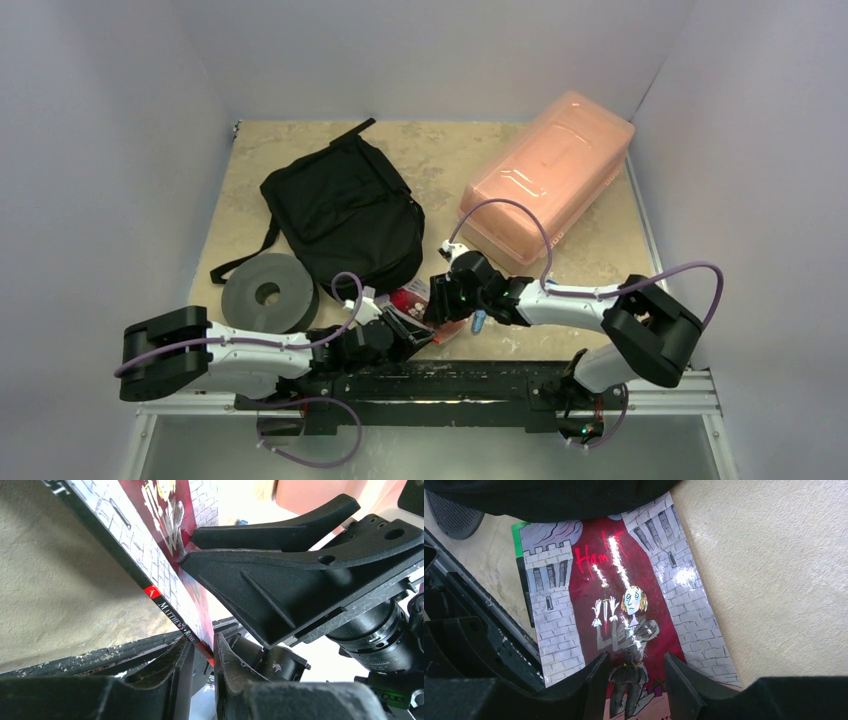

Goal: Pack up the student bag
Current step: Pick up the book from the center of the board.

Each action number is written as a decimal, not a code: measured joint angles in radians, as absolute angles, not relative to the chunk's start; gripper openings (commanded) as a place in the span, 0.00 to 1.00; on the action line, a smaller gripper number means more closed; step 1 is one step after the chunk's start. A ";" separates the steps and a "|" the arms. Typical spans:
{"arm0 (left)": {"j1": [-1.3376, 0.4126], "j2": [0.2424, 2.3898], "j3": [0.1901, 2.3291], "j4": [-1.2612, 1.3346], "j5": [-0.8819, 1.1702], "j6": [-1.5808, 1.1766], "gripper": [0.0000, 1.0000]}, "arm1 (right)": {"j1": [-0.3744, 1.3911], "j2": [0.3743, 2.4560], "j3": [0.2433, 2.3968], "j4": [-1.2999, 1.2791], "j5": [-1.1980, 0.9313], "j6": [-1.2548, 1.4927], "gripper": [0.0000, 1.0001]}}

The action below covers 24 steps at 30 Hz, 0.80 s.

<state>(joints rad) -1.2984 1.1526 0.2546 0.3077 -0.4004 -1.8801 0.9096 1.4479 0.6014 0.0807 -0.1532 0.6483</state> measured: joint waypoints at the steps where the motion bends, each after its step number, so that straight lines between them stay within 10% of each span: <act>1: -1.299 1.153 0.253 0.308 -0.400 -1.885 0.06 | 0.910 1.445 0.601 0.080 -0.153 0.648 0.49; 24: -1.261 0.795 0.540 -0.374 -0.416 -2.024 0.00 | 0.923 1.060 0.766 -0.223 0.005 0.401 0.85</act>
<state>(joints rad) -1.2610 0.7948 0.5396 -0.3740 -0.4164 -2.0235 0.9230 1.0603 0.7662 -0.2226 0.0048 0.4007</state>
